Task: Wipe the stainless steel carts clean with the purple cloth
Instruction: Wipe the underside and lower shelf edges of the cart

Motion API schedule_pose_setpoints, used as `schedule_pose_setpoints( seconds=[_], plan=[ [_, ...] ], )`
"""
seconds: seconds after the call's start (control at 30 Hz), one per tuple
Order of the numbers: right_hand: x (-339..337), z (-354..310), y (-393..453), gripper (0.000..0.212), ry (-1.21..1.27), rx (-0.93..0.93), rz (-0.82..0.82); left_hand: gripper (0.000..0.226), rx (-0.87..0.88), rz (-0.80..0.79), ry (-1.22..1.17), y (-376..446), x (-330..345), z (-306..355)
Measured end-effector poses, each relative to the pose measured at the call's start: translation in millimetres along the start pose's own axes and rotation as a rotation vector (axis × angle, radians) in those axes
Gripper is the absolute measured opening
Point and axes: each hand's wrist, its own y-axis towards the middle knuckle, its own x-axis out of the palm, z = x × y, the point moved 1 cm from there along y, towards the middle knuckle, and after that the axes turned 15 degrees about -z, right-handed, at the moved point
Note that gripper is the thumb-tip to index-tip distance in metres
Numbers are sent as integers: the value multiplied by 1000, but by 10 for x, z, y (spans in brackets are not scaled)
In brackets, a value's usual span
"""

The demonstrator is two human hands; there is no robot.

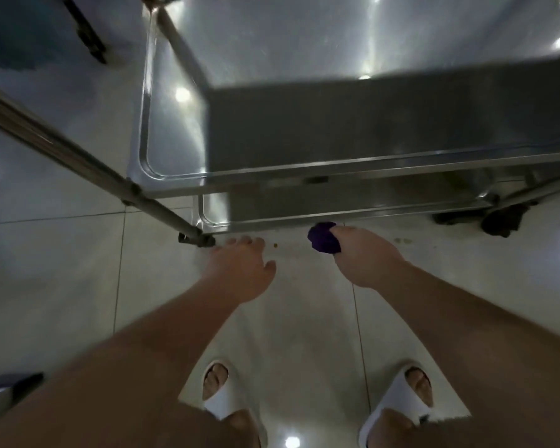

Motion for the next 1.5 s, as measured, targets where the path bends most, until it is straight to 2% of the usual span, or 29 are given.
schedule_pose_setpoints(
  seconds=[0.1,0.13,0.23,0.33,0.5,0.7,0.9,1.03,1.1,1.17,1.23,1.3,1.37,1.5],
  plan=[
    [81,42,495,38,-4,-75,59,62,6,45,63,554,90,-124],
    [87,43,666,38,-28,-94,89,61,5,70,85,731,116,-175],
    [80,17,1158,15,-73,-133,159,54,-2,168,142,1196,202,-332],
    [97,-27,1520,13,-76,-225,282,53,-18,249,164,1521,271,-513],
    [165,-313,1881,9,-61,-382,354,54,19,309,175,1638,347,-856],
    [203,-798,2184,8,-21,-501,404,49,49,328,81,1526,665,-1202],
    [169,-1306,2560,21,-63,-488,498,40,77,350,-59,1515,1135,-1792],
    [153,-1690,2776,26,-73,-474,406,33,19,311,-244,1563,1319,-2259],
    [168,-1879,2890,26,-57,-467,385,37,-56,297,-424,1600,1311,-2446],
    [206,-2072,3019,27,-31,-464,403,54,-98,338,-587,1619,1229,-2560],
    [302,-2224,3147,27,14,-471,361,72,-26,431,-756,1621,1114,-2562],
    [489,-2295,3271,36,-7,-505,209,69,144,545,-891,1657,997,-2465],
    [725,-2269,3362,54,-155,-524,79,54,324,626,-1034,1721,901,-2315],
    [953,-1944,3354,63,-366,-642,120,8,595,732,-1288,1875,797,-2092]
  ],
)
